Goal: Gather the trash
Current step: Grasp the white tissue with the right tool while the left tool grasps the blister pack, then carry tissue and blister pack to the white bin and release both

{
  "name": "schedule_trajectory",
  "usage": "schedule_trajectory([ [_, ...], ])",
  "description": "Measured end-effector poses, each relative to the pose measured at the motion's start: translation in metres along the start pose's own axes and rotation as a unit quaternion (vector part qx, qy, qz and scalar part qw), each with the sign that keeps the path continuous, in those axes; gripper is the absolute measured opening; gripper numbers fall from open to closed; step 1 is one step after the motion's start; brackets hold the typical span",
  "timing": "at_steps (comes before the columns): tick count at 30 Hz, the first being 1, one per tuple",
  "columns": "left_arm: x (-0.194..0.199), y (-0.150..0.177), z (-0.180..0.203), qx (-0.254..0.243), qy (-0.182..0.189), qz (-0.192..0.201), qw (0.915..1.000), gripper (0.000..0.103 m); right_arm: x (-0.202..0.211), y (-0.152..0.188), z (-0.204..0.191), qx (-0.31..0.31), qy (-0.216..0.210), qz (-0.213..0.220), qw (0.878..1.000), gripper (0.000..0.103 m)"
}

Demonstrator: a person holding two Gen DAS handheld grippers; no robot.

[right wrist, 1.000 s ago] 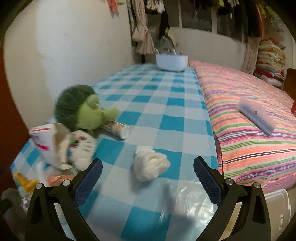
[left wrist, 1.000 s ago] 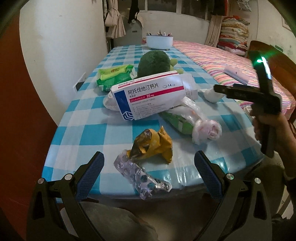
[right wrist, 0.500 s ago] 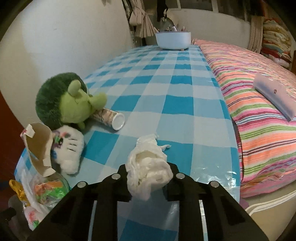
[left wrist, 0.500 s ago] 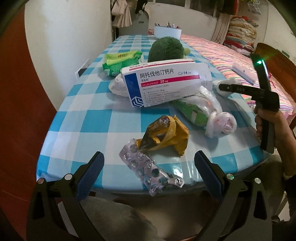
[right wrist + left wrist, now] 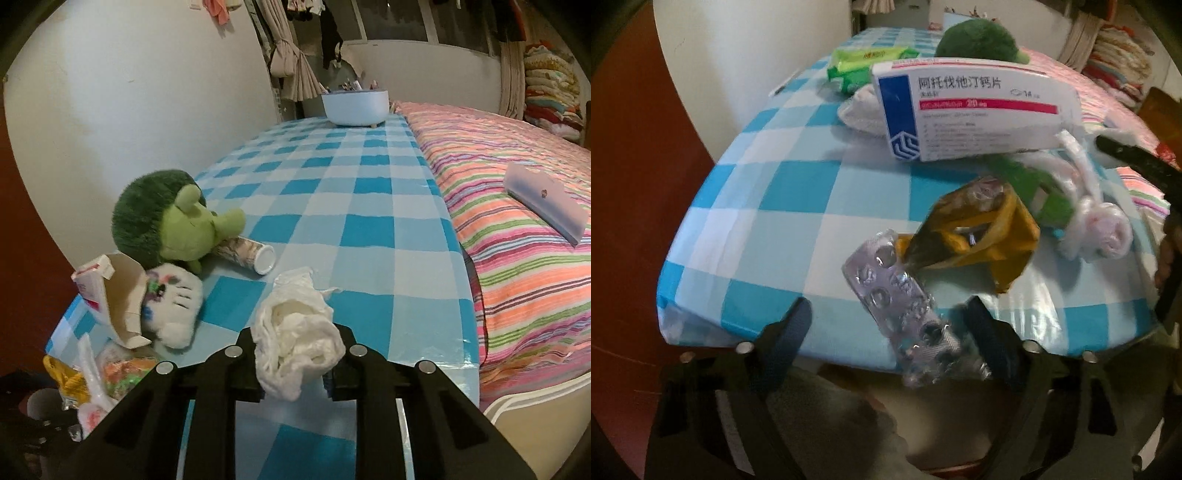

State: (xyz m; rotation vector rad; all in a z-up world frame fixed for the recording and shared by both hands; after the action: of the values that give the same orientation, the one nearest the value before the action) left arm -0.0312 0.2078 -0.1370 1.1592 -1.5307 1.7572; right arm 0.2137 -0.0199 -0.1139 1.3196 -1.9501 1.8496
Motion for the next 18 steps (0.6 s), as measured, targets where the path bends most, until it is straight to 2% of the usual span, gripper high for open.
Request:
schedule_trajectory([
  [2, 0.001, -0.002, 0.0, 0.001, -0.006, -0.001, 1.0, 0.068, 0.004, -0.001, 0.0, -0.002, -0.003, 0.007, 1.0, 0.021],
  [3, 0.001, -0.003, -0.002, 0.005, -0.008, -0.001, 1.0, 0.062, 0.005, -0.002, 0.0, -0.004, -0.005, 0.01, 1.0, 0.021],
  [5, 0.001, -0.006, -0.004, 0.012, -0.013, 0.003, 0.9998, 0.048, 0.008, -0.003, -0.001, -0.005, -0.007, 0.016, 1.0, 0.021],
  [6, 0.0, -0.008, -0.006, 0.015, -0.016, 0.005, 0.9998, 0.033, 0.01, -0.004, -0.001, -0.006, -0.009, 0.02, 1.0, 0.021],
  [10, -0.003, -0.018, -0.005, 0.013, -0.01, 0.009, 0.9998, 0.03, 0.016, -0.007, -0.002, -0.008, -0.016, 0.032, 0.999, 0.021],
  [14, -0.003, -0.035, -0.004, 0.001, -0.03, 0.045, 0.9985, 0.03, 0.023, -0.01, -0.004, -0.007, -0.018, 0.047, 0.999, 0.021],
  [18, 0.001, -0.055, -0.005, 0.013, -0.022, 0.069, 0.9973, 0.03, 0.032, -0.012, -0.004, -0.006, -0.018, 0.063, 0.998, 0.021],
])
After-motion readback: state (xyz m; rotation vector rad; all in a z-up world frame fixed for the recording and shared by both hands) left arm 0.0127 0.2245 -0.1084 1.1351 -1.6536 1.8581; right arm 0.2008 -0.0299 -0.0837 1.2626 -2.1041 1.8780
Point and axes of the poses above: each gripper's, at about its wrist camera, not at the fingertips, and x roughly against the way its jaws point, z to its right, y to its underside, the point moved 5 cm from there along -x, roughly the way its jaws point, and after that the axes turned 1 degree about z, right-handed, at the moved point
